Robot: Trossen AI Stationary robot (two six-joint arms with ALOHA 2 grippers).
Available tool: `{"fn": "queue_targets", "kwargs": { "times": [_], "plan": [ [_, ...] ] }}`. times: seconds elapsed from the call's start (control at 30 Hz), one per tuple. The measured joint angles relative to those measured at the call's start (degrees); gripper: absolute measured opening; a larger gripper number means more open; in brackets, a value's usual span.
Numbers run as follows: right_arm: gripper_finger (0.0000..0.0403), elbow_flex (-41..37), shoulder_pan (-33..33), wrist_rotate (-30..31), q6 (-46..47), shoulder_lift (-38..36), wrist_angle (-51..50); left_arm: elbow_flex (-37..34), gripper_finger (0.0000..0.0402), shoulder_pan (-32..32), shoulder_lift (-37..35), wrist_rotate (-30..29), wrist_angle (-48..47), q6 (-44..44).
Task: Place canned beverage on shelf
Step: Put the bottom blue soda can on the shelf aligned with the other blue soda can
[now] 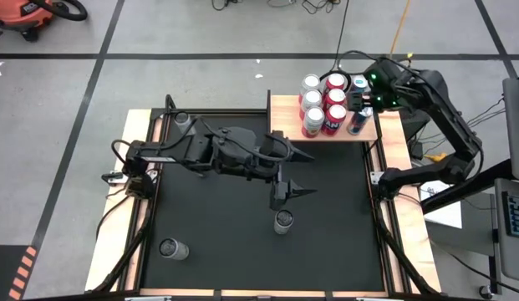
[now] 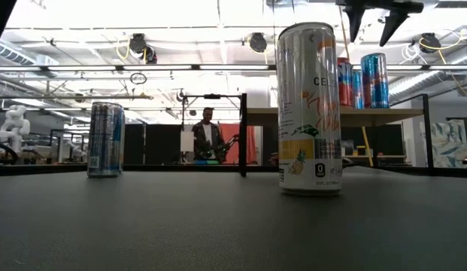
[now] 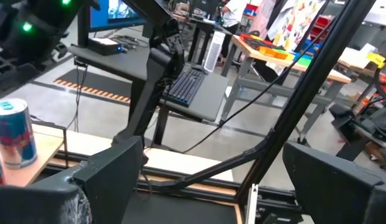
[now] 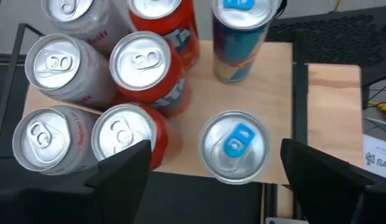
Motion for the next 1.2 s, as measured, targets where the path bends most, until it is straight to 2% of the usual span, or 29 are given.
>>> {"fn": "queue_targets", "kwargs": {
  "times": [0.2, 0.53, 0.83, 0.97, 1.2],
  "plan": [
    [0.0338, -0.97, -0.1, 0.22, -0.65, 0.09, 0.06, 0.01, 0.0391, 0.0, -0.84, -0.02, -0.54, 0.09],
    [0.0337, -11.18, -0.12, 2.07, 0.61, -1.55, -0.01, 0.0, 0.0391, -0.54, -1.82, 0.21, -3.02, 0.58],
    [0.0332, -12.71, -0.12, 2.67, -0.4, -1.23, 5.02, 0.0, 0.0391, -0.7, -2.14, 1.27, -3.15, 0.57],
    [0.0307, -12.72, -0.14, 1.5, -0.3, -0.58, 3.81, 0.0, 0.0391, -0.81, -2.15, 1.29, -3.51, 0.57],
    [0.024, -12.72, -0.17, 1.6, -1.17, 0.96, 3.65, 0.0, 0.0391, -1.07, -2.15, 1.29, -3.49, 0.44]
  ]
}}
